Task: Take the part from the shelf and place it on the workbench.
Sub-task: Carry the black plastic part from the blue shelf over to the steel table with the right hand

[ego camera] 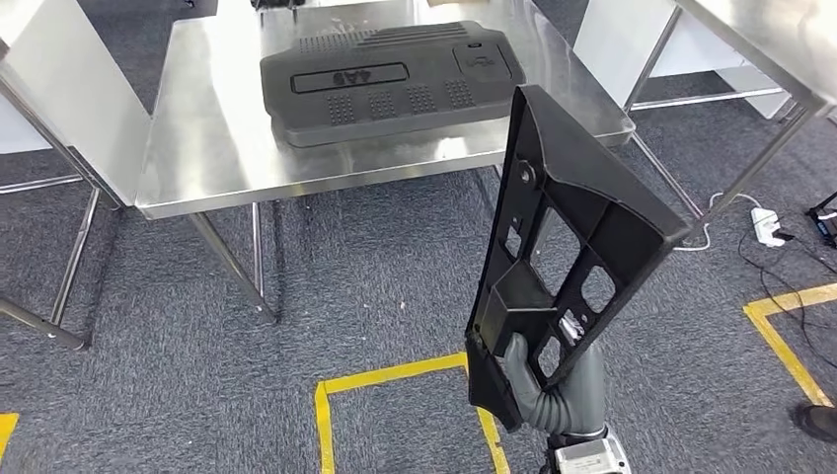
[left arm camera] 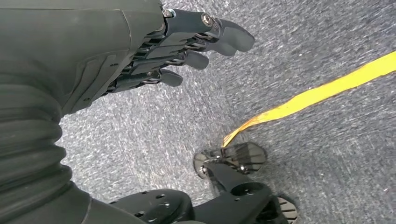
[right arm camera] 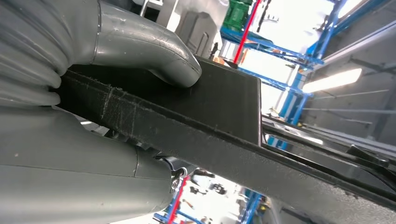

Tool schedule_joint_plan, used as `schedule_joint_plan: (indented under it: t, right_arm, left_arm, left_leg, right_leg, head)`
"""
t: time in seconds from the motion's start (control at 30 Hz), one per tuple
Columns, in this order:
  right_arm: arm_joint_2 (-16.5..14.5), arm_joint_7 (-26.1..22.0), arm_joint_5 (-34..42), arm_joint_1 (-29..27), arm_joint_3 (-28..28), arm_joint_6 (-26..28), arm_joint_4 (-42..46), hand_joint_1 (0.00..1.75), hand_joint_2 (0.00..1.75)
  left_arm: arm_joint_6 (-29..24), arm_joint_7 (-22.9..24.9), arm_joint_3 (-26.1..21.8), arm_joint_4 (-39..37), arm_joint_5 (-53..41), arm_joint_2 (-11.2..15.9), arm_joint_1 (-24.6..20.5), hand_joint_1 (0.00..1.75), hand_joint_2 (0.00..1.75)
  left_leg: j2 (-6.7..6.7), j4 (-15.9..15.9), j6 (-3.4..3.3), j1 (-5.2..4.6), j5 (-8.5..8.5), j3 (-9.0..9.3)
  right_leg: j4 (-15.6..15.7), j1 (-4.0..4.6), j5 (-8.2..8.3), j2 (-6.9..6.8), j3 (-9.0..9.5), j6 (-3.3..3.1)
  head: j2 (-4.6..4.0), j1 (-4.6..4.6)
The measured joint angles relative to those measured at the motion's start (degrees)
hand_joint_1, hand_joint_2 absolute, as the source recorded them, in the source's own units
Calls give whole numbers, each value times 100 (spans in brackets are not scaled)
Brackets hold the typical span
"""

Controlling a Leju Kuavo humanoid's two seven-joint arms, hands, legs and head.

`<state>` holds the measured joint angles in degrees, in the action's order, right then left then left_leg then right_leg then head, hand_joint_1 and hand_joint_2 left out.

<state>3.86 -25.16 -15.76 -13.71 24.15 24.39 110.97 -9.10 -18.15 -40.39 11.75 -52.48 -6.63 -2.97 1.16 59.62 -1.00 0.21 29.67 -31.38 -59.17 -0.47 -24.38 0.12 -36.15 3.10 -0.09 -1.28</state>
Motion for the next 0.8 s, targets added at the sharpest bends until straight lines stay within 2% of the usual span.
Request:
schedule_joint_plan:
  t: [0.03, 0.1, 0.13, 0.17, 0.23, 0.27, 0.3, 0.33, 0.4, 0.43, 0.47, 0.53, 0.67, 0.73, 0.8]
  right_arm:
    - [-1, 0, 0, 2, -8, -9, 1, 175, 175]
    - [-1, -1, -3, 5, -20, -18, 3, 175, 175]
    - [-4, -2, -8, 7, -24, -20, 4, 175, 175]
    - [-9, -2, -13, 9, -27, -22, 4, 175, 175]
    - [-23, -2, -26, 11, -32, -24, 4, 175, 175]
    - [-28, -2, -30, 8, -32, -24, 3, 175, 175]
    - [-31, -2, -33, 4, -32, -24, 3, 175, 175]
    - [-33, -2, -33, 2, -32, -24, 2, 175, 175]
    - [-39, -2, -36, 0, -33, -24, 2, 175, 175]
    - [-44, -3, -38, 2, -33, -24, 3, 175, 175]
    - [-48, -3, -40, 3, -34, -23, 3, 175, 175]
    - [-51, -4, -43, 6, -34, -22, 4, 175, 175]
    - [-53, -4, -46, 4, -34, -22, 4, 175, 175]
    - [-59, -5, -50, 2, -32, -20, 4, 175, 175]
    - [-66, -11, -61, -4, -31, -15, 7, 175, 175]
  left_arm:
    - [1, -1, -3, 1, -4, -1, -6, 0, 175]
    - [1, -1, -10, 5, -14, 0, -10, 0, 175]
    - [1, -1, -14, 7, -17, 1, -11, 0, 175]
    - [1, -1, -18, 8, -20, 1, -11, 0, 175]
    - [1, -1, -25, 7, -26, 1, -9, 0, 175]
    - [2, -1, -28, 7, -30, 1, -4, 0, 175]
    - [2, -1, -31, 7, -33, 2, 2, 0, 175]
    - [3, -1, -34, 7, -34, 7, 8, 0, 175]
    - [3, -1, -42, 7, -34, 20, 18, 0, 175]
    - [3, -1, -46, 4, -34, 25, 22, 0, 175]
    - [3, -1, -49, 2, -35, 27, 21, 0, 175]
    - [3, -1, -51, -2, -36, 27, 14, 0, 175]
    - [3, -1, -51, -2, -37, 28, 7, 0, 175]
    - [2, 0, -52, -1, -37, 28, 11, 0, 175]
    - [1, -1, -61, 0, -42, 30, 18, 0, 175]
  left_leg:
    - [3, -17, 26, -5, 19, 19]
    - [-14, 11, 82, 8, 65, 35]
    - [-31, 151, 111, 13, 134, -15]
    - [-48, 420, 138, 20, 252, -140]
    - [-68, 1205, 175, 28, 541, -569]
    - [-69, 1518, 188, 35, 605, -778]
    - [-71, 1646, 195, 42, 551, -911]
    - [-75, 1541, 196, 49, 374, -932]
    - [-87, 848, 181, 61, -151, -708]
    - [-92, 498, 171, 56, -316, -561]
    - [-91, 258, 150, 49, -387, -442]
    - [-85, 124, 119, 32, -336, -348]
    - [-82, 127, 94, 24, -323, -352]
    - [-76, 106, 52, 20, -327, -359]
    - [-69, 52, -52, 34, -301, -311]
  right_leg:
    - [7, 10, -8, 5, 17, -41]
    - [39, -37, -29, 13, 69, -117]
    - [58, -63, -47, 13, 115, -163]
    - [72, -86, -71, 9, 169, -210]
    - [74, -73, -136, -1, 257, -282]
    - [74, -68, -169, 1, 301, -297]
    - [74, -65, -206, 11, 350, -298]
    - [74, -67, -247, 24, 410, -287]
    - [74, -73, -343, 48, 532, -249]
    - [69, -57, -392, 56, 571, -218]
    - [66, -45, -431, 60, 588, -188]
    - [57, -20, -469, 65, 586, -148]
    - [66, -26, -469, 64, 588, -135]
    - [78, -35, -478, 58, 602, -105]
    - [-672, -40, -722, 42, 155, -89]
  head:
    - [0, -2]
    - [0, -6]
    - [0, -11]
    - [0, -16]
    - [0, -20]
    - [0, -18]
    - [0, -19]
    - [0, -21]
    - [0, -24]
    - [0, -28]
    - [0, -33]
    - [0, -43]
    - [0, -36]
    - [0, -25]
    - [0, 4]
